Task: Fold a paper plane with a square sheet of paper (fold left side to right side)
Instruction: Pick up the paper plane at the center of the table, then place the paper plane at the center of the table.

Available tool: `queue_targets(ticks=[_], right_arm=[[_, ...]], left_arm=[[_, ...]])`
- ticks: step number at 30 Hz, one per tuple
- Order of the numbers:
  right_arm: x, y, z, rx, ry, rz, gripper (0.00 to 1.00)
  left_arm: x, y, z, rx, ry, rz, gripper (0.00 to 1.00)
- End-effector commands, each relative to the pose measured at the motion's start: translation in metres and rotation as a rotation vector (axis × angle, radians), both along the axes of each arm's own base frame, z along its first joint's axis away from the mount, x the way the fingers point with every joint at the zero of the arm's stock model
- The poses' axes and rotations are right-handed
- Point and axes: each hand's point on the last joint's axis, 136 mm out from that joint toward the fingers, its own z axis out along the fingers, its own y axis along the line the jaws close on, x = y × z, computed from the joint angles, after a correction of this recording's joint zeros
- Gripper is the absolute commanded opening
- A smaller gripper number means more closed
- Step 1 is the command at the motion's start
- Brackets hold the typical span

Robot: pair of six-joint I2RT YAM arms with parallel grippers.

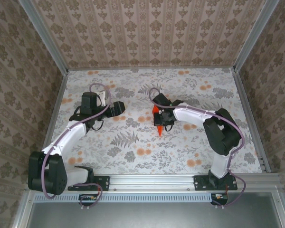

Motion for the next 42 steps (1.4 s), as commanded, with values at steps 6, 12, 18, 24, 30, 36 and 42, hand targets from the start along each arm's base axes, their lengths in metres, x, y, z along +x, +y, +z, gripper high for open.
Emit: queue_targets(ticks=[6, 12, 18, 24, 30, 36, 42], right_arm=[[0.047, -0.037, -0.01, -0.166, 0.068, -0.022, 0.04], [0.077, -0.048, -0.013, -0.188, 0.075, -0.039, 0.04], [0.08, -0.052, -0.028, -0.217, 0.118, -0.03, 0.06], [0.078, -0.051, -0.037, -0.213, 0.148, -0.02, 0.11], [0.076, -0.049, -0.033, -0.205, 0.152, -0.011, 0.16], [0.076, -0.05, -0.03, -0.209, 0.153, -0.01, 0.16], [0.076, -0.052, -0.017, -0.213, 0.13, -0.013, 0.16]], left_arm=[[-0.002, 0.001, 0.019, -0.008, -0.049, -0.02, 1.0], [-0.005, -0.002, 0.019, -0.014, -0.04, -0.039, 1.0], [-0.005, -0.002, 0.019, -0.007, -0.036, -0.044, 1.0], [-0.004, -0.002, 0.018, -0.008, -0.028, -0.049, 1.0], [-0.003, -0.005, 0.019, -0.02, -0.026, -0.055, 1.0], [-0.001, -0.006, 0.02, -0.022, -0.023, -0.058, 1.0], [-0.001, -0.007, 0.023, -0.022, -0.024, -0.062, 1.0]])
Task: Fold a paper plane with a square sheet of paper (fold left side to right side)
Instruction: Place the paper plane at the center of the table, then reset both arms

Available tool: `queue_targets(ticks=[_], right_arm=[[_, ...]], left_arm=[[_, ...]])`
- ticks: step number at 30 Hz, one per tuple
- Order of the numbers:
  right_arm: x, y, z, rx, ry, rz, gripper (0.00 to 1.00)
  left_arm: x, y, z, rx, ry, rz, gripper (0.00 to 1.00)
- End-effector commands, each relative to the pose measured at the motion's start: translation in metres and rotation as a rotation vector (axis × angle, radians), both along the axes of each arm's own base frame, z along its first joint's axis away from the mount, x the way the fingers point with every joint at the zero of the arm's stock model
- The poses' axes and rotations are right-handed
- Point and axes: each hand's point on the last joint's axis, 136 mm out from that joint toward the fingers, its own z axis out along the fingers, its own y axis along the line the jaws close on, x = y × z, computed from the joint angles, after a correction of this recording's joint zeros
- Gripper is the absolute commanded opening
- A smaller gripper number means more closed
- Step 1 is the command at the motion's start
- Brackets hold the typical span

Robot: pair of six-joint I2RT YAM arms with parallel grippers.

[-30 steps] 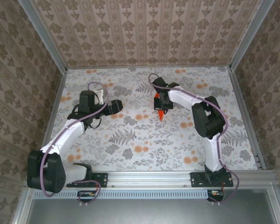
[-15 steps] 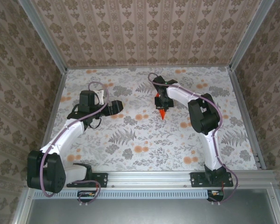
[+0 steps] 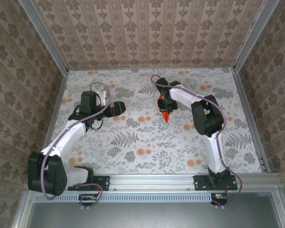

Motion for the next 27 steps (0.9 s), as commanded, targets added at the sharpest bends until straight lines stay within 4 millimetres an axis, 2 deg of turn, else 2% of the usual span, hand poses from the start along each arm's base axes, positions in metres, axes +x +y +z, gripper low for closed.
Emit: queue_targets(ticks=[1, 11, 17, 20, 22, 27], right_arm=[[-0.004, -0.004, 0.014, -0.022, 0.004, 0.019, 0.17], [-0.011, -0.006, 0.04, -0.031, -0.025, 0.026, 0.23], [-0.021, -0.012, 0.063, -0.046, -0.049, 0.028, 0.29], [-0.027, -0.022, 0.082, -0.075, -0.08, 0.025, 0.31], [-0.031, -0.031, 0.101, -0.09, -0.136, 0.024, 0.35], [-0.04, -0.057, 0.151, -0.095, -0.331, 0.018, 0.52]], left_arm=[[0.005, -0.001, 0.015, -0.008, -0.032, -0.019, 1.0], [0.011, -0.003, 0.024, -0.011, -0.048, -0.018, 1.0], [0.014, 0.0, 0.027, -0.01, -0.05, -0.003, 1.0], [0.018, 0.005, 0.028, -0.004, -0.057, 0.029, 1.0], [0.021, 0.012, 0.031, 0.005, -0.072, 0.067, 1.0], [0.03, 0.045, 0.04, 0.06, -0.15, 0.224, 1.0]])
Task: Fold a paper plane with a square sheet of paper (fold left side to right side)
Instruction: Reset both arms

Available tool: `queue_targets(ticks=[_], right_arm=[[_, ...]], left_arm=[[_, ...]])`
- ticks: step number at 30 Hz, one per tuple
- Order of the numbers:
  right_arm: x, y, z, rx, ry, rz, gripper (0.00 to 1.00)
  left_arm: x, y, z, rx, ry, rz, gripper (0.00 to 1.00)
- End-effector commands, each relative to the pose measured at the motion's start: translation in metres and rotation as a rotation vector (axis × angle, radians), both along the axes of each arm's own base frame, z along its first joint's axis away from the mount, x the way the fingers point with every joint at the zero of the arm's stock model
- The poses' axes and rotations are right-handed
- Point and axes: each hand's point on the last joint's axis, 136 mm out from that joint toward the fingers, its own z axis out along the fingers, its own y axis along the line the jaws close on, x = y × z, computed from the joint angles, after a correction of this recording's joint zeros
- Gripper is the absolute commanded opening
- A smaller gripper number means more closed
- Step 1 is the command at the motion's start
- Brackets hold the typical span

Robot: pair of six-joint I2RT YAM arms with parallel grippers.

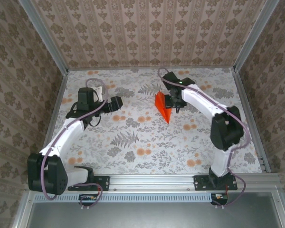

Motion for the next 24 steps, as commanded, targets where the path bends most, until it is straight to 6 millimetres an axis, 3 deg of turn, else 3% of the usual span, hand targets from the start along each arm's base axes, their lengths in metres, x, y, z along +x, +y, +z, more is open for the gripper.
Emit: queue_targets(ticks=[1, 7, 11, 12, 15, 24], right_arm=[[-0.005, -0.027, 0.045, -0.038, -0.175, -0.008, 0.55], [-0.024, -0.073, 0.08, -0.025, -0.44, -0.068, 0.74], [-0.033, -0.11, 0.085, -0.031, -0.59, -0.174, 0.93], [-0.036, -0.12, 0.084, -0.039, -0.616, -0.205, 0.99], [-0.039, -0.142, 0.069, -0.05, -0.683, -0.258, 1.0], [-0.027, -0.177, 0.01, -0.14, -0.753, -0.272, 1.0]], left_arm=[[0.01, 0.033, 0.021, 0.047, -0.102, 0.16, 1.0], [0.01, 0.088, 0.033, 0.207, -0.219, 0.394, 1.0], [0.007, 0.116, 0.033, 0.347, -0.328, 0.488, 1.0], [0.007, 0.125, 0.032, 0.383, -0.35, 0.522, 1.0], [0.005, 0.141, 0.019, 0.498, -0.394, 0.568, 1.0], [0.008, 0.153, -0.036, 0.701, -0.348, 0.48, 1.0]])
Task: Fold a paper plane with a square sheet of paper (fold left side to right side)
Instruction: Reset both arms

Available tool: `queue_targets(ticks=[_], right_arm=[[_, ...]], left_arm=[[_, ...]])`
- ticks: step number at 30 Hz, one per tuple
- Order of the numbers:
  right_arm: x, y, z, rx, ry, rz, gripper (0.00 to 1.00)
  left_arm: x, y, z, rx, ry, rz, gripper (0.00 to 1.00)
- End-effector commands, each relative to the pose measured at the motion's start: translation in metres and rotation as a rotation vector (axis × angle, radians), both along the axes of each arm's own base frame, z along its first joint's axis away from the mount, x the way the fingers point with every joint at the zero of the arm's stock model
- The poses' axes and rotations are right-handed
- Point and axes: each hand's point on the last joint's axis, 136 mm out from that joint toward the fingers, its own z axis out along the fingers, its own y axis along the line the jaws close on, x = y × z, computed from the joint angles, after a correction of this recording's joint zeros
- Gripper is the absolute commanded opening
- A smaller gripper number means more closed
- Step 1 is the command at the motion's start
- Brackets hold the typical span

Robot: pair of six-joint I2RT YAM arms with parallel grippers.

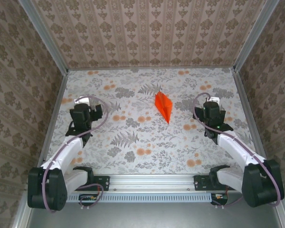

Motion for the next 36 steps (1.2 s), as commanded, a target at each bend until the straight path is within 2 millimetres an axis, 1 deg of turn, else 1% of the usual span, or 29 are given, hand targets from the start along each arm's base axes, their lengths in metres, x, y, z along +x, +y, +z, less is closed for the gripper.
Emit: queue_targets(ticks=[1, 6, 8, 10, 12, 13, 16, 17, 18, 20, 23, 26, 27, 28, 30, 31, 32, 33, 36], right_arm=[[0.022, -0.01, 0.011, -0.019, -0.147, -0.004, 1.0], [0.039, -0.004, -0.006, 0.014, -0.192, 0.072, 1.0], [0.045, -0.001, -0.005, 0.012, -0.201, 0.101, 1.0], [0.05, 0.004, 0.0, -0.004, -0.253, 0.14, 1.0], [0.052, 0.002, 0.001, -0.008, -0.282, 0.144, 1.0], [0.054, 0.002, -0.011, 0.013, -0.264, 0.154, 1.0], [0.056, 0.003, -0.026, 0.035, -0.273, 0.178, 1.0], [0.058, 0.002, -0.028, 0.034, -0.289, 0.179, 1.0], [0.058, 0.002, -0.03, 0.042, -0.27, 0.178, 1.0], [0.059, 0.002, -0.031, 0.051, -0.266, 0.181, 1.0], [0.059, 0.001, -0.031, 0.051, -0.261, 0.179, 1.0], [0.058, 0.001, -0.031, 0.051, -0.257, 0.179, 1.0], [0.059, 0.002, -0.031, 0.051, -0.26, 0.18, 1.0], [0.059, 0.001, -0.031, 0.05, -0.258, 0.179, 1.0], [0.058, 0.001, -0.031, 0.049, -0.258, 0.18, 1.0], [0.059, 0.001, -0.031, 0.049, -0.259, 0.179, 1.0], [0.059, 0.001, -0.03, 0.049, -0.259, 0.179, 1.0], [0.058, 0.002, -0.031, 0.049, -0.259, 0.18, 1.0], [0.058, 0.002, -0.031, 0.043, -0.258, 0.179, 1.0]], left_arm=[[0.003, 0.011, -0.006, 0.087, -0.026, 0.0, 1.0], [0.007, 0.013, -0.024, 0.082, -0.019, -0.047, 1.0], [0.01, 0.009, -0.027, 0.075, -0.034, -0.08, 1.0], [0.013, 0.006, -0.031, 0.07, -0.045, -0.106, 1.0], [0.015, 0.002, -0.034, 0.069, -0.061, -0.137, 1.0], [0.015, 0.0, -0.036, 0.067, -0.074, -0.154, 1.0], [0.019, -0.006, -0.035, 0.063, -0.113, -0.205, 1.0], [0.02, -0.006, -0.033, 0.064, -0.131, -0.209, 1.0], [0.02, -0.007, -0.032, 0.064, -0.144, -0.216, 1.0], [0.022, -0.007, -0.032, 0.045, -0.159, -0.228, 1.0], [0.025, -0.012, -0.04, 0.019, -0.186, -0.272, 1.0], [0.032, -0.02, -0.056, 0.023, -0.2, -0.32, 1.0], [0.033, -0.021, -0.053, 0.026, -0.208, -0.331, 1.0], [0.031, -0.021, -0.058, 0.013, -0.166, -0.329, 1.0], [0.039, -0.023, -0.06, 0.01, -0.146, -0.341, 1.0], [0.043, -0.021, -0.063, -0.002, -0.112, -0.331, 1.0], [0.048, -0.015, -0.065, -0.013, -0.071, -0.295, 1.0], [0.05, -0.004, -0.064, -0.014, -0.084, -0.234, 1.0], [0.049, -0.001, -0.065, -0.009, -0.08, -0.215, 1.0]])
